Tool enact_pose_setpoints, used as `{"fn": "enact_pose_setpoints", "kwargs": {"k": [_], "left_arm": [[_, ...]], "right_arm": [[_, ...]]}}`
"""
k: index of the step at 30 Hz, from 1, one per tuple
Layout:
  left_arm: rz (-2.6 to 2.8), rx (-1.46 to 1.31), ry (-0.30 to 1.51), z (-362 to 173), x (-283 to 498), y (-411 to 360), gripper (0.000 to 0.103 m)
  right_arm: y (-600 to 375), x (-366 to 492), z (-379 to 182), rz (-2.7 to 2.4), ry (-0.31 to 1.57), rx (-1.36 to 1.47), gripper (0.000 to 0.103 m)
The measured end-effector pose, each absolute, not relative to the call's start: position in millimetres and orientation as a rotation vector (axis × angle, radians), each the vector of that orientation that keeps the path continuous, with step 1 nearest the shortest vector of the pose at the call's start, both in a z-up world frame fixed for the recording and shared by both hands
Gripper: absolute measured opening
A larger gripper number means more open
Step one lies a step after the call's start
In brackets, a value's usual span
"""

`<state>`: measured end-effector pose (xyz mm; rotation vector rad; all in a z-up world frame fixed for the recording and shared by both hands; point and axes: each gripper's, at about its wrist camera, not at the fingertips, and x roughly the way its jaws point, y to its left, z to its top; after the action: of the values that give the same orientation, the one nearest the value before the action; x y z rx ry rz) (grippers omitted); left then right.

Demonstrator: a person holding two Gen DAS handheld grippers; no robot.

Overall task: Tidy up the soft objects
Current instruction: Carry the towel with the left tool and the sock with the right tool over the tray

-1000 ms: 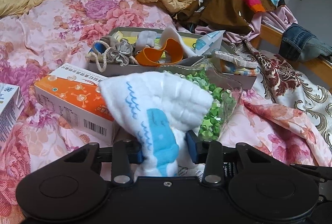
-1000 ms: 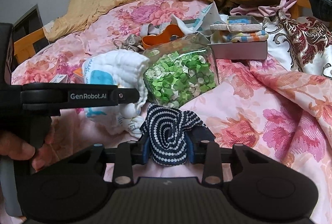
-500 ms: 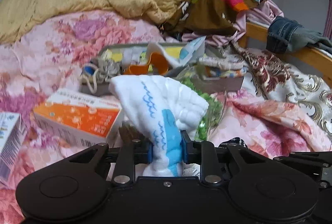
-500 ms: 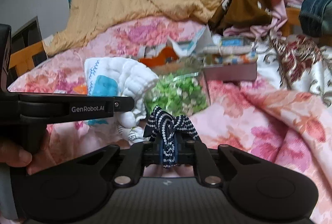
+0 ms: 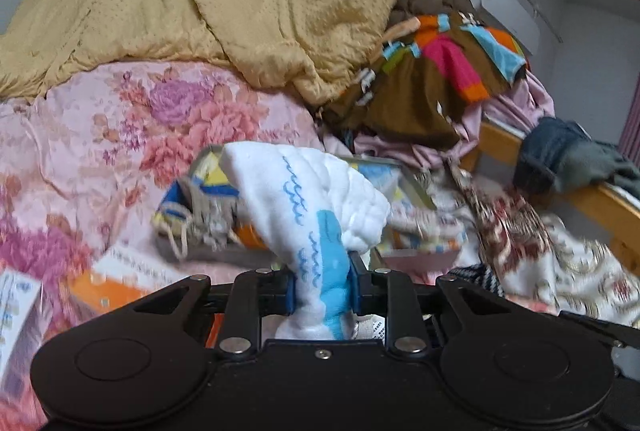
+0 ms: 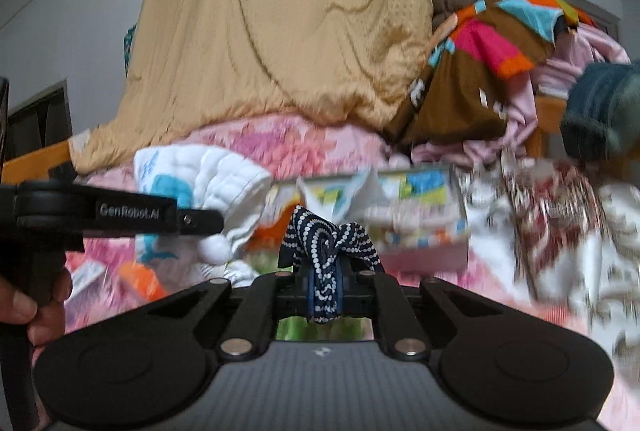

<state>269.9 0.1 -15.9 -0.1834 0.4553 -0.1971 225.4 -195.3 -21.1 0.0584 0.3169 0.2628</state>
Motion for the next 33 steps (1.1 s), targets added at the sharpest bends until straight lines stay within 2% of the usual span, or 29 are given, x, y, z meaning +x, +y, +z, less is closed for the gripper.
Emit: {"fn": "enact_pose_setpoints", "kwargs": {"k": [9, 16, 29, 33], "left_arm": [[-0.156, -0.169, 0.42, 7, 351, 10, 0.026], [-0.118, -0.217, 0.467, -1, 419, 22, 0.026], [-0.07, -0.289, 0.57, -30, 466, 42, 0.026], [-0.058, -0.311, 0.578, -34, 467, 44, 0.027]], "right_arm": [[-187, 337, 21, 0.322, 0.291, 0.096, 0.011], [-178, 402, 21, 0.312, 0.342, 0.121, 0.011], [-170, 435, -15, 0.27, 0.451, 0.126, 0.012], [-167, 438, -18, 0.262, 0.469, 0.113, 0.015]]}}
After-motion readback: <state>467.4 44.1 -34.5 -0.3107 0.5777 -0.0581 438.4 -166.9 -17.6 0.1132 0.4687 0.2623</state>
